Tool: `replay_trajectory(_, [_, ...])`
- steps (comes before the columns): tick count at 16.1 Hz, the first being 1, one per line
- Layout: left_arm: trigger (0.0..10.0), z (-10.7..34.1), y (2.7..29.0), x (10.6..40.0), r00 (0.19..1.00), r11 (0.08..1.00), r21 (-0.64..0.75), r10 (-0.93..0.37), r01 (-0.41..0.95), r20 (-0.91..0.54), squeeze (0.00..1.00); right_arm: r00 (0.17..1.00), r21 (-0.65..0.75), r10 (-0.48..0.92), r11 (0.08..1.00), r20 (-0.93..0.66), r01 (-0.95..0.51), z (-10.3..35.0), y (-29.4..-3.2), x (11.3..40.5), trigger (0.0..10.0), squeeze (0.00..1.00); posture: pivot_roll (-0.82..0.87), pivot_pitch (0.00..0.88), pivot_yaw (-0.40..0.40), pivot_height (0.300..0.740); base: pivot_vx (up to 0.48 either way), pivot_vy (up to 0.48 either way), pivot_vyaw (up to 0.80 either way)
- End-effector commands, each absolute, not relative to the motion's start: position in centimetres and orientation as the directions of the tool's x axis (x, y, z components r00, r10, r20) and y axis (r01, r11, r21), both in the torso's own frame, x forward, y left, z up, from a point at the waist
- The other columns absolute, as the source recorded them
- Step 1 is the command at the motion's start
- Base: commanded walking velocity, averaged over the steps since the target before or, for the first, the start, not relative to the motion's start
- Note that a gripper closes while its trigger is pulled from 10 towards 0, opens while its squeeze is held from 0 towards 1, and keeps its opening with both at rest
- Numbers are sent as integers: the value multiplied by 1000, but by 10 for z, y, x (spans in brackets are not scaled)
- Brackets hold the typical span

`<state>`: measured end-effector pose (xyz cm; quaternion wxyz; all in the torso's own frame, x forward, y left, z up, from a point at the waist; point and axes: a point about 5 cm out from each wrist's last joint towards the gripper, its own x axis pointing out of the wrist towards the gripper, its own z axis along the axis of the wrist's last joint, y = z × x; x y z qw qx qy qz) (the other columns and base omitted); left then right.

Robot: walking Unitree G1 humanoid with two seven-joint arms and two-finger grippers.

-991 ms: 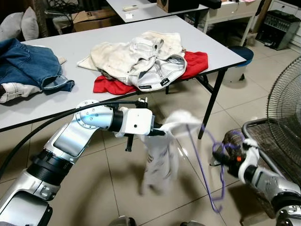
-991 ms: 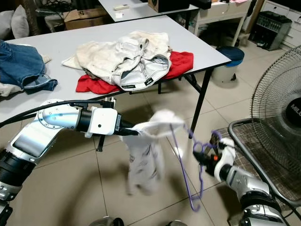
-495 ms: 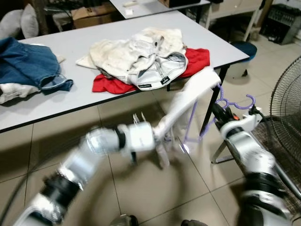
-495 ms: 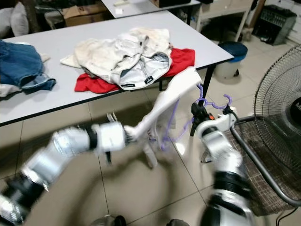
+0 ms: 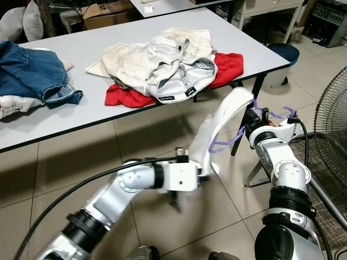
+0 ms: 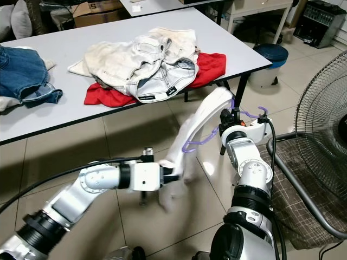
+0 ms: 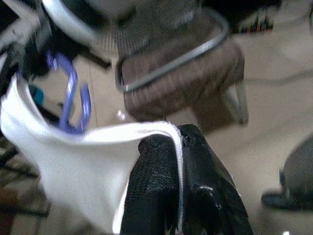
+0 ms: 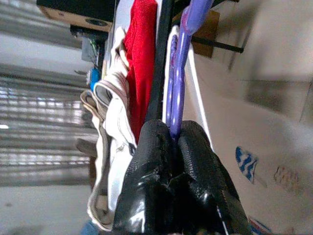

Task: Hang hanger

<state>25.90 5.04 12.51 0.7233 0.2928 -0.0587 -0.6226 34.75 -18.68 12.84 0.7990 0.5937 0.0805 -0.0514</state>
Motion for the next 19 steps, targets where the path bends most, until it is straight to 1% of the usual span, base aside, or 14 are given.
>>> replay_trajectory(1, [0, 137, 42, 253, 167, 42, 499, -964, 866, -209, 0, 987, 933, -21, 323, -159, 157, 141, -189, 353, 10000, 0, -78, 73, 56, 740, 0, 0, 0])
replay_trajectory(2, [0, 142, 38, 255, 167, 49, 498, -966, 866, -195, 0, 986, 926, -16, 341, -165, 161, 141, -187, 354, 10000, 0, -79, 70, 56, 740, 0, 0, 0])
replay_trajectory(3, [0, 142, 38, 256, 169, 46, 504, -965, 863, -202, 0, 987, 923, -13, 352, -162, 156, 142, -186, 355, 10000, 0, -79, 70, 56, 740, 0, 0, 0])
replay_trajectory(5, [0, 148, 39, 260, 184, 71, 503, -966, 861, -179, 0, 987, 917, -10, 368, -159, 152, 145, -185, 356, 10000, 0, -80, 67, 54, 740, 0, 0, 0])
replay_trajectory(7, [0, 153, 42, 266, 214, 100, 513, -962, 852, -169, 0, 987, 916, -12, 372, -160, 153, 145, -185, 357, 10000, 0, -80, 62, 52, 740, 0, 0, 0])
replay_trajectory(9, [0, 148, 57, 281, 292, 102, 558, -920, 824, -263, 0, 989, 919, -20, 368, -143, 140, 149, -188, 357, 10000, 0, -81, 52, 48, 740, 0, 0, 0])
replay_trajectory(10, [0, 145, 64, 285, 313, 102, 564, -904, 820, -291, 0, 991, 924, -25, 358, -135, 135, 151, -190, 357, 10000, 0, -81, 52, 48, 740, 0, 0, 0])
replay_trajectory(12, [0, 146, 73, 292, 353, 145, 552, -889, 821, -292, 0, 991, 930, -38, 341, -129, 135, 153, -197, 356, 10000, 0, -85, 47, 48, 740, 0, 0, 0])
replay_trajectory(14, [0, 148, 75, 295, 363, 144, 566, -884, 812, -295, 0, 991, 930, -42, 342, -129, 135, 153, -198, 356, 10000, 0, -85, 44, 47, 740, 0, 0, 0])
replay_trajectory(15, [0, 152, 74, 295, 357, 149, 567, -892, 810, -277, 0, 990, 929, -43, 342, -133, 139, 152, -199, 356, 10000, 0, -85, 45, 46, 740, 0, 0, 0])
replay_trajectory(16, [0, 157, 65, 289, 300, 127, 549, -924, 826, -237, 0, 989, 928, -40, 342, -139, 145, 150, -197, 357, 10000, 0, -84, 46, 46, 740, 0, 0, 0])
replay_trajectory(17, [0, 159, 59, 285, 271, 110, 545, -936, 831, -224, 0, 989, 928, -38, 344, -142, 147, 149, -196, 358, 10000, 0, -84, 46, 46, 740, 0, 0, 0])
replay_trajectory(19, [0, 159, 44, 273, 186, 46, 522, -958, 851, -219, 0, 988, 933, -33, 325, -150, 152, 150, -191, 362, 10000, 0, -80, 55, 46, 740, 0, 0, 0])
